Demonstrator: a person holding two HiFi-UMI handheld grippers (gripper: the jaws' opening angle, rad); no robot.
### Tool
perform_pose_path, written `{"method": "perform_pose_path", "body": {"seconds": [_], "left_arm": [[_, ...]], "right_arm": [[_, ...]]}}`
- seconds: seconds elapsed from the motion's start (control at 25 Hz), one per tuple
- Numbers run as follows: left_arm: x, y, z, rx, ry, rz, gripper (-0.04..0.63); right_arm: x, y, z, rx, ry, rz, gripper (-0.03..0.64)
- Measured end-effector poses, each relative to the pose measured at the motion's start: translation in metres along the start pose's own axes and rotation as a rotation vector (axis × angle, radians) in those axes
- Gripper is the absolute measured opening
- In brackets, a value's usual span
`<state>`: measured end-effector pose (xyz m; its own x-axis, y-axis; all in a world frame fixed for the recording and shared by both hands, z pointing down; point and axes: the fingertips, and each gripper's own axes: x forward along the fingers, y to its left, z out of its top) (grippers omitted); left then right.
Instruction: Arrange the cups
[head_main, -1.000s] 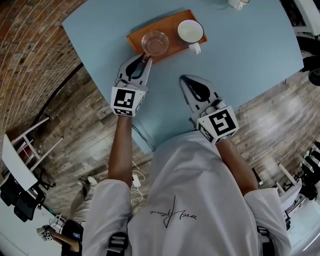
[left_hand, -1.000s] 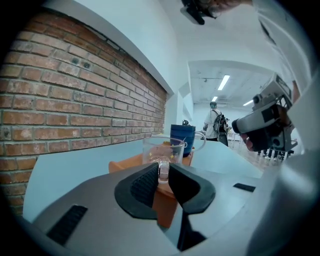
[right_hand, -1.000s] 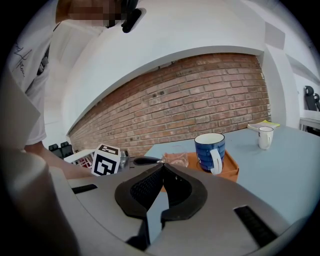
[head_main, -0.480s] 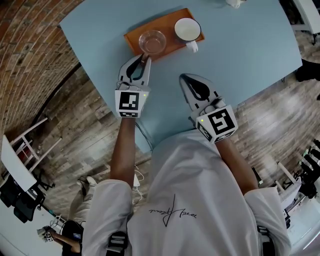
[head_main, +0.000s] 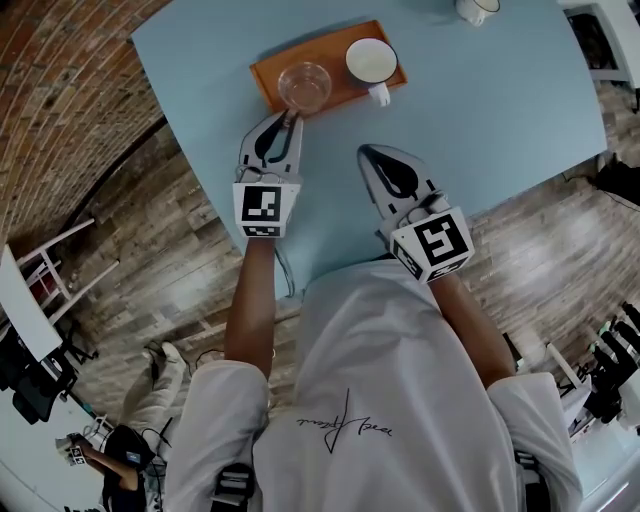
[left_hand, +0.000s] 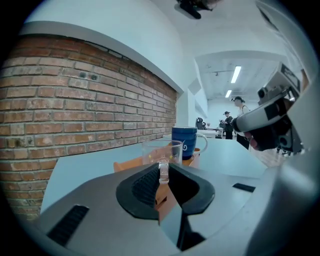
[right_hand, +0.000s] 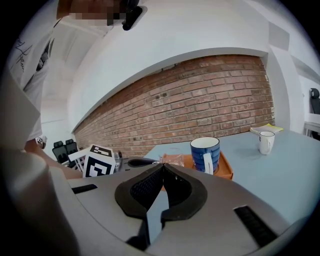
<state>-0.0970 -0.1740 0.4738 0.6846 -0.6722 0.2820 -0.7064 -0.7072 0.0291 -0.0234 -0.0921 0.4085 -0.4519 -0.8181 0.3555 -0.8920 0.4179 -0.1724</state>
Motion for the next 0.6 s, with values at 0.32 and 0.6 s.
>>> {"method": "perform_pose_path", "body": {"seconds": [0.32,0.6], "left_arm": [[-0.007,-0.008,0.004,-0.030,-0.004,0.070,0.054],[-0.011,-0.020,0.011,-0.053,-0.013,0.141,0.054]], "right_arm": [[-0.012,-0.005,0.002,-0.013,-0.016,0.039,0.021],[-0.026,-0.012,0.009,-0.027,-0.036,0.072,0.021]]}}
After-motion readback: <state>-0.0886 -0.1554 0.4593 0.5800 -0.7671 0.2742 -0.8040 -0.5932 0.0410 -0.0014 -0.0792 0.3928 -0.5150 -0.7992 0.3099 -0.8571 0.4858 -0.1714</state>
